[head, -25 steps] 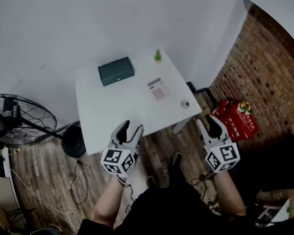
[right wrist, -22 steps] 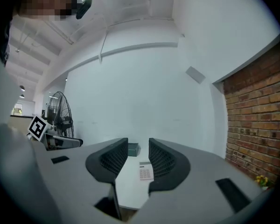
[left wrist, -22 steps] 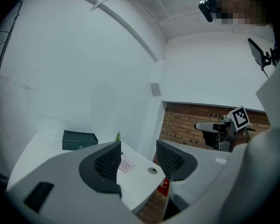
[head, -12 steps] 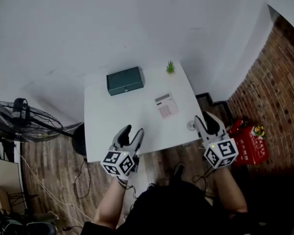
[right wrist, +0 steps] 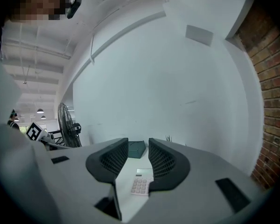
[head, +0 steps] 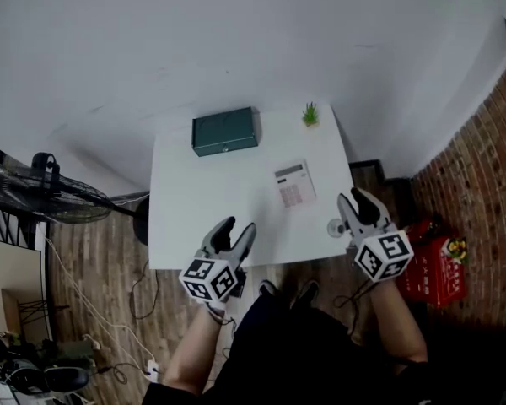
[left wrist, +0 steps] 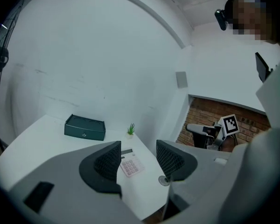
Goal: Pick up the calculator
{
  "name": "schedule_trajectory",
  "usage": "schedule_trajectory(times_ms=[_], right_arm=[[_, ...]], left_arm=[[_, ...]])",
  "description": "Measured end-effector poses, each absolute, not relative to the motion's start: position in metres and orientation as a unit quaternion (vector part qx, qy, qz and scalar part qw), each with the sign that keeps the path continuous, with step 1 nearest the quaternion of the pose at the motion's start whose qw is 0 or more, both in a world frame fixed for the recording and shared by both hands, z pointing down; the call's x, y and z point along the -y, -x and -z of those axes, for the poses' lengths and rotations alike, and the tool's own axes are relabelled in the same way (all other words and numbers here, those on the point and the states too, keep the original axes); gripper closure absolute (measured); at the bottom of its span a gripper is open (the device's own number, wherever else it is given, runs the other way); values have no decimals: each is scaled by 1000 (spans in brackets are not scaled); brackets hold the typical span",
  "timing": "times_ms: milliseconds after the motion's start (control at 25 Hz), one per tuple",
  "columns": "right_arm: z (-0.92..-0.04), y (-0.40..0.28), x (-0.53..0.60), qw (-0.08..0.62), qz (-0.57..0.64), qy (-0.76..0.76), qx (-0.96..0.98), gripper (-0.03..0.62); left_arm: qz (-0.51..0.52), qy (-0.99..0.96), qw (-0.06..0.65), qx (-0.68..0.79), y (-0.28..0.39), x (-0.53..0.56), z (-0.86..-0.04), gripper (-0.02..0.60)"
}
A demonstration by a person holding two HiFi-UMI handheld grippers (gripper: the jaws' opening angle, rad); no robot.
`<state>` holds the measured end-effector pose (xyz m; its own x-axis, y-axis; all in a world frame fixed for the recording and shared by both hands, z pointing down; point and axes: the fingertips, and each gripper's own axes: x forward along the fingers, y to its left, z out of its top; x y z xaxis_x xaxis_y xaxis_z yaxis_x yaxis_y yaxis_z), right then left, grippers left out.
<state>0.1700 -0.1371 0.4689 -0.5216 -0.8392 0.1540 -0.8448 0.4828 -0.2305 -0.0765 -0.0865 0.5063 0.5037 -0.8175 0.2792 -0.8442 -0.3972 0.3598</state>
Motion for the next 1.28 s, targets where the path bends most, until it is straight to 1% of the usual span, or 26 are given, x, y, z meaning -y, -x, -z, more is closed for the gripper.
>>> schedule_trajectory(times_ms=[320, 520, 680, 800, 960, 1080, 1280], right_arm=[[-469, -158, 186, 24, -150, -503, 851, 456], [-465, -154, 213, 27, -148, -525, 838, 467], [-462, -143, 225, 32, -147, -533, 832, 473], [-469, -147, 230, 24, -162, -539, 826, 473], [-488, -162, 246, 40, -166, -542, 823, 477], [-497, -168, 263, 59, -156, -530, 831, 479], [-517, -178, 286, 54, -187, -515, 835, 493]], left_arm=[[-33, -841, 263, 471, 92, 144, -535, 347], [-62, -862, 275, 421, 85, 191, -565, 347], [-69, -861, 329, 383, 74, 226, -606, 347], [-97, -854, 358, 364, 60, 246, -642, 347], [-164, -853, 343, 358, 42, 271, -679, 347], [-185, -848, 343, 359, 31, 294, -697, 346], [-181, -819, 409, 360, 17, 323, -728, 345]])
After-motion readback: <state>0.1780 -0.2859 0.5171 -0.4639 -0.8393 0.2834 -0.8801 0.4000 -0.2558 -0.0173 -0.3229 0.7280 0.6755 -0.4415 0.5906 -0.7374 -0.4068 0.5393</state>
